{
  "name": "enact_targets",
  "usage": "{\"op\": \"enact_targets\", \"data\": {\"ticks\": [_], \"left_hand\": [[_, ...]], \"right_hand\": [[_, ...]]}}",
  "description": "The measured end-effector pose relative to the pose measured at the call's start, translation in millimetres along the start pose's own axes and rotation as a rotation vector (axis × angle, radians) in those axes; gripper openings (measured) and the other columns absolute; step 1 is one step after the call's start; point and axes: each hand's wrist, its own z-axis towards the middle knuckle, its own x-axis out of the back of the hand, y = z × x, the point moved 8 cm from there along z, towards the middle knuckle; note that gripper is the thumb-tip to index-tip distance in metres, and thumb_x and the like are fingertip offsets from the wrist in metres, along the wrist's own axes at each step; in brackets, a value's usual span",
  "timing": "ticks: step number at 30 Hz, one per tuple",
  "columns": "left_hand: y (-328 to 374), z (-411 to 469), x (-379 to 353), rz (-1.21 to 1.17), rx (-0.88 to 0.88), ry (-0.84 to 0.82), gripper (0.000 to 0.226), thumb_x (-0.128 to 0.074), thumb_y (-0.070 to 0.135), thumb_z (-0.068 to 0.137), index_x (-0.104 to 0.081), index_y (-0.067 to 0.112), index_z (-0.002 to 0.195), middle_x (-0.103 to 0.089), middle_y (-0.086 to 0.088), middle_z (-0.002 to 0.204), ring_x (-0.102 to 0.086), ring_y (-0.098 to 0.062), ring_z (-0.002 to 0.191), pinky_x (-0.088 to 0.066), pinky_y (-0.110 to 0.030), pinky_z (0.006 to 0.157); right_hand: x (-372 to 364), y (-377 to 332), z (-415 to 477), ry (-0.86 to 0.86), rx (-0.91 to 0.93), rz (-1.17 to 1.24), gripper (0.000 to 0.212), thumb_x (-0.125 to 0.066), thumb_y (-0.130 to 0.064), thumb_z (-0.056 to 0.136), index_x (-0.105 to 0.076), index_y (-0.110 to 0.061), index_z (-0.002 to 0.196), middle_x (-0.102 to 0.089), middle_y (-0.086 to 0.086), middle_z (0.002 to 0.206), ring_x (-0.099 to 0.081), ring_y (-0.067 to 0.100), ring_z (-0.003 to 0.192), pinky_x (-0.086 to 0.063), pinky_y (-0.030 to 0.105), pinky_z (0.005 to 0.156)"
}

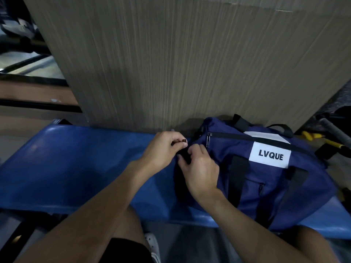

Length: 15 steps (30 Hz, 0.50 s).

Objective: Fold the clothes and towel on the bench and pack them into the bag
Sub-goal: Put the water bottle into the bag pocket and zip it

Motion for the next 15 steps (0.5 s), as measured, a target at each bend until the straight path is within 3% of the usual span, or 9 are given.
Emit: {"op": "enact_targets", "data": {"ticks": [4,7,9,12,15], "left_hand": [[-8.6,1.6,0.2,-0.013,0.042,0.013,0.007,-0.069,0.025,0.091,-0.075,0.028,0.087,-0.073,0.013,0.086,-0.068,-0.009,0.087,-0.055,-0.045,0.084],[-14.1,6.0,-0.5,0.014,0.064,0.045,0.007,-0.065,0.04,0.085,-0.07,0.035,0.085,-0.072,0.02,0.084,-0.068,-0.009,0.088,-0.055,-0.046,0.084],[-16.0,10.7,-1.2,0.032,0.068,0.057,0.007,-0.067,0.035,0.088,-0.071,0.031,0.084,-0.072,0.017,0.084,-0.067,-0.011,0.088,-0.054,-0.045,0.085],[-15.3,16.1,-1.2,0.072,0.03,0.085,0.008,-0.067,0.027,0.092,-0.071,0.021,0.087,-0.073,0.009,0.089,-0.067,-0.015,0.092,-0.05,-0.046,0.092],[-13.9,19.9,0.9,0.026,-0.002,0.081,0.008,-0.068,0.022,0.093,-0.069,0.016,0.087,-0.072,0.006,0.083,-0.067,-0.012,0.086,-0.053,-0.042,0.086]], "right_hand": [[-1.4,6.9,2.1,0.04,0.014,-0.017,0.017,-0.074,-0.026,0.082,-0.063,-0.014,0.078,-0.063,0.001,0.076,-0.061,0.027,0.058,-0.042,0.031,0.046],[5.7,5.6,-3.5,0.085,0.077,-0.039,0.023,-0.079,-0.018,0.076,-0.059,-0.014,0.067,-0.059,0.0,0.064,-0.056,0.023,0.048,-0.038,0.027,0.041],[10.0,7.2,-8.6,0.094,0.107,-0.063,0.026,-0.081,-0.016,0.073,-0.056,-0.015,0.065,-0.057,-0.001,0.06,-0.054,0.021,0.045,-0.031,0.023,0.042],[19.2,7.6,-17.6,0.146,0.184,-0.104,0.027,-0.078,-0.009,0.072,-0.052,-0.014,0.07,-0.054,-0.002,0.061,-0.052,0.02,0.044,-0.031,0.025,0.038],[22.7,-10.3,-22.2,0.203,0.366,-0.157,0.014,-0.068,-0.016,0.08,-0.058,-0.014,0.089,-0.058,0.002,0.076,-0.058,0.02,0.06,-0.042,0.03,0.044]]}}
